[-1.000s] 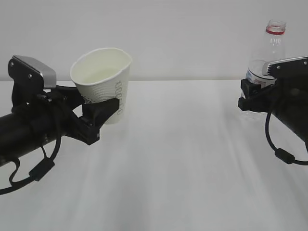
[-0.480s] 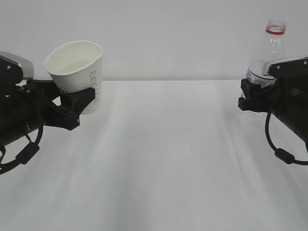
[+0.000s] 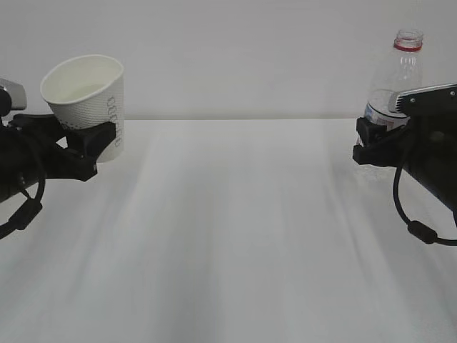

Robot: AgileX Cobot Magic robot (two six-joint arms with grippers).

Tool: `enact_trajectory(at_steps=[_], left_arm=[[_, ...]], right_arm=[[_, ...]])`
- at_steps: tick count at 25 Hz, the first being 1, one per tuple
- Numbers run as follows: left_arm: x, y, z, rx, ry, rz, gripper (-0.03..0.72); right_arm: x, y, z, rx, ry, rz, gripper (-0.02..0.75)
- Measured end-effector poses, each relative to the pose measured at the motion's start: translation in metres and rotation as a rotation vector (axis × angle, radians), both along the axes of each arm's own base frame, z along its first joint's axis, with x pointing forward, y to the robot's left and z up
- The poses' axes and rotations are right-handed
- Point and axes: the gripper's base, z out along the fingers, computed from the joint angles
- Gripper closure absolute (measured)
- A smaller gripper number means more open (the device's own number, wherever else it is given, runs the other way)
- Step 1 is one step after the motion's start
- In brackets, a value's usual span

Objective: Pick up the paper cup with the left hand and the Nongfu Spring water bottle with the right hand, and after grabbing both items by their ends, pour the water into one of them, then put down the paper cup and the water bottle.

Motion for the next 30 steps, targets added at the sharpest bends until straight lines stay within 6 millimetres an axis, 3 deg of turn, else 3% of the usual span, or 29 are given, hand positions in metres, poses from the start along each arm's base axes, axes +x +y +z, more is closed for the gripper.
enact_trajectory(at_steps=[20, 30], left_arm=[[0.011, 0.048, 0.0, -0.035, 0.007, 0.218, 0.204], [0.017, 0.059, -0.025, -0.06, 0.084, 0.308, 0.204]], right_arm=[[0.0, 0.001, 0.0, -0.007, -0.001, 0.017, 0.253], [0.0, 0.001, 0.0, -0.008, -0.001, 0.021, 0.253]])
